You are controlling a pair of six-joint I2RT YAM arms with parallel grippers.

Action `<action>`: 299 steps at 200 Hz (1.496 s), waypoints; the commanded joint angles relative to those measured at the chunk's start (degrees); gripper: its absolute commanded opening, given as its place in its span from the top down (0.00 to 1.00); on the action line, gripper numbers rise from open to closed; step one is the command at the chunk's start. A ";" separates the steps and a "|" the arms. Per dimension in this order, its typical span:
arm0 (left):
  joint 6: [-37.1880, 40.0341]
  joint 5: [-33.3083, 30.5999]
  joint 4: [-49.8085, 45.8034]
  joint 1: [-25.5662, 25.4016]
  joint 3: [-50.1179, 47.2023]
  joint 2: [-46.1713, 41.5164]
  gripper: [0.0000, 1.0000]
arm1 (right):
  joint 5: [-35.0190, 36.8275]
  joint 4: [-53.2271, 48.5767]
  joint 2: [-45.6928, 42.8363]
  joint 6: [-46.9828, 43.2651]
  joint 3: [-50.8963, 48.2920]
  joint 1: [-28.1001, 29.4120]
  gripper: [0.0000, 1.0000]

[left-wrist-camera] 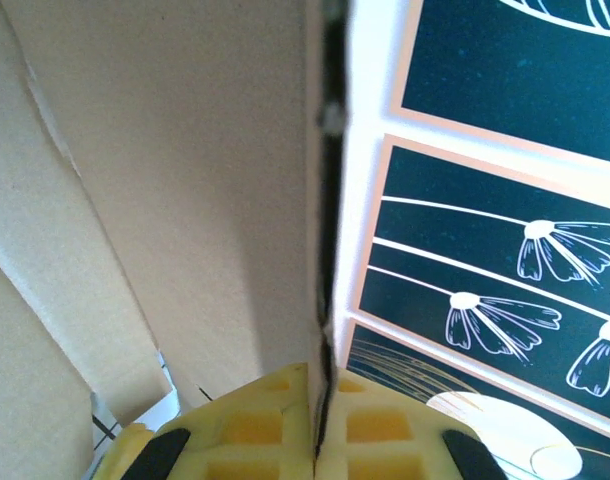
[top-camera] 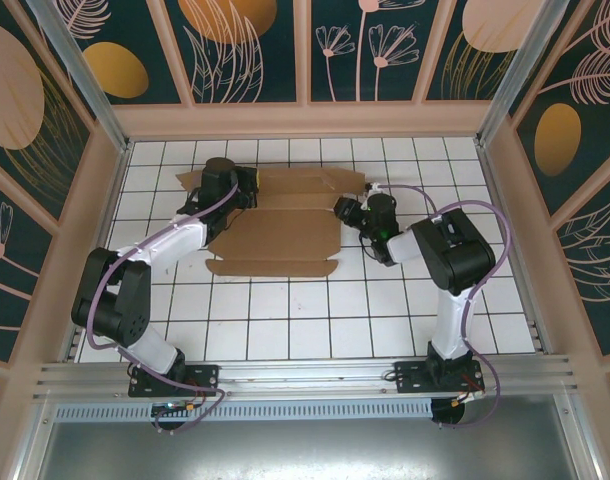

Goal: Fold the paper box

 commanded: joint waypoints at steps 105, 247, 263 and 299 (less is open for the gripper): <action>-6.64 -2.61 -6.70 -0.21 2.56 0.00 1.00 | -6.98 -7.68 3.66 9.56 4.00 -0.93 0.56; -7.45 -1.44 -7.57 -0.13 2.76 -0.12 1.00 | -20.09 -2.46 3.41 15.42 8.03 -0.77 0.62; -7.46 -1.32 -7.17 -0.13 2.43 0.06 1.00 | -21.49 -0.63 3.66 16.63 8.07 -0.66 0.62; -7.13 -1.24 -7.13 -0.13 2.43 0.50 1.00 | -23.02 1.59 4.40 17.74 8.03 -0.23 0.62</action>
